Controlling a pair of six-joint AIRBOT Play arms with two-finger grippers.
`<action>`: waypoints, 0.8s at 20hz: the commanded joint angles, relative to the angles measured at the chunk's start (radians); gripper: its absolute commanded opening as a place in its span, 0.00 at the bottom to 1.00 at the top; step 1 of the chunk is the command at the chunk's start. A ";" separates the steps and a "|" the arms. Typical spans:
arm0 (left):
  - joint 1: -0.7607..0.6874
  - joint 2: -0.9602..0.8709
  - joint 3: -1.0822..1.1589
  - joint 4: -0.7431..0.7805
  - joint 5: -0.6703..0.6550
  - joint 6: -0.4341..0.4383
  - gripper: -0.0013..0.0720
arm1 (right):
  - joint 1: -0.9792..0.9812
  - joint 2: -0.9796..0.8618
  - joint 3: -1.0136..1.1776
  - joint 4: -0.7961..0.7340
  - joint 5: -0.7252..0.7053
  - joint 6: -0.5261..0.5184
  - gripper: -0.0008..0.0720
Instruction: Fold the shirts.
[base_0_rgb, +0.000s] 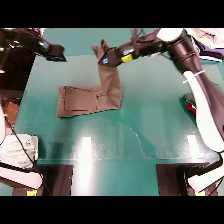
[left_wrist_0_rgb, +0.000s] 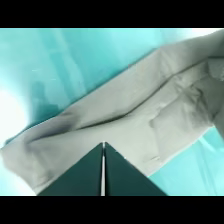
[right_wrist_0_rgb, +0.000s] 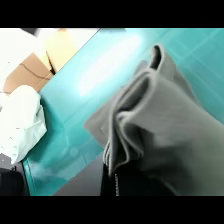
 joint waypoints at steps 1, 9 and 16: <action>0.046 0.072 0.006 0.026 -0.035 -0.001 0.05 | 0.104 -0.079 -0.005 0.002 -0.112 -0.044 0.03; 0.046 0.083 0.006 0.017 -0.056 -0.032 0.05 | 0.300 -0.307 0.066 0.170 -0.365 -0.142 0.54; 0.046 0.083 0.006 0.017 -0.090 -0.032 0.05 | 0.112 -0.202 0.059 0.054 -0.031 -0.080 0.74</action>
